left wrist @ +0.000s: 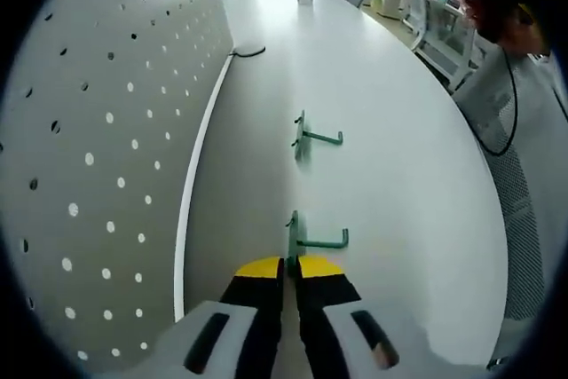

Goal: Insert the hook assembly into the mounting plate slot until the hook locks in place.

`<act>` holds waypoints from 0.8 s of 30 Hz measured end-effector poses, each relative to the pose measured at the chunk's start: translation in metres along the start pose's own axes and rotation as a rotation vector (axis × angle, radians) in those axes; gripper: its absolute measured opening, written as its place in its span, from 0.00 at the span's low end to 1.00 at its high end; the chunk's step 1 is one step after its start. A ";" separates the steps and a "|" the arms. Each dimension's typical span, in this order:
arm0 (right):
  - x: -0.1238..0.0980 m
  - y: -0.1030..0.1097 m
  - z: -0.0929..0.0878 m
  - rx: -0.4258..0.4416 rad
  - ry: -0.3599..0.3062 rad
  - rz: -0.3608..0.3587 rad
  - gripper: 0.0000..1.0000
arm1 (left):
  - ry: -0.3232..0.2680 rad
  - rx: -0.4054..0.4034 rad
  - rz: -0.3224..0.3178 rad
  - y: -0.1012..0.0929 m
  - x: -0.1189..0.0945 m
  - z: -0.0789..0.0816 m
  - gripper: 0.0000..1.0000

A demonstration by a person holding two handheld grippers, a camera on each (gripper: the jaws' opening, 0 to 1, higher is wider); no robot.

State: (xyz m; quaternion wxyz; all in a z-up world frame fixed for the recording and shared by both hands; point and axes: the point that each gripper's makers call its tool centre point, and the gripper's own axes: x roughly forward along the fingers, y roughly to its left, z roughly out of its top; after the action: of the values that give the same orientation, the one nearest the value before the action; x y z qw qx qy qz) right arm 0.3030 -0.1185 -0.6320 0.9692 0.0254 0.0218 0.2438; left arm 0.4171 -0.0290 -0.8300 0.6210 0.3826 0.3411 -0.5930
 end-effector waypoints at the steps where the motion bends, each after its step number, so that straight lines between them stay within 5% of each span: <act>1: 0.000 0.000 0.000 0.000 0.000 0.000 0.49 | -0.001 -0.006 0.003 0.000 0.000 0.000 0.04; 16: 0.000 -0.002 -0.001 0.008 0.002 -0.007 0.49 | -0.005 0.003 0.029 0.001 -0.002 0.000 0.03; 24: -0.001 -0.003 -0.002 0.016 0.008 -0.012 0.48 | -0.095 -0.039 0.079 0.000 -0.004 -0.001 0.02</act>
State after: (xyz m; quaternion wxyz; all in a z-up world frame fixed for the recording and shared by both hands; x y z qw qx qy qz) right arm 0.3037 -0.1213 -0.6346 0.9704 0.0320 0.0276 0.2379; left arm 0.4173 -0.0263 -0.8264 0.6668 0.3549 0.3072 -0.5788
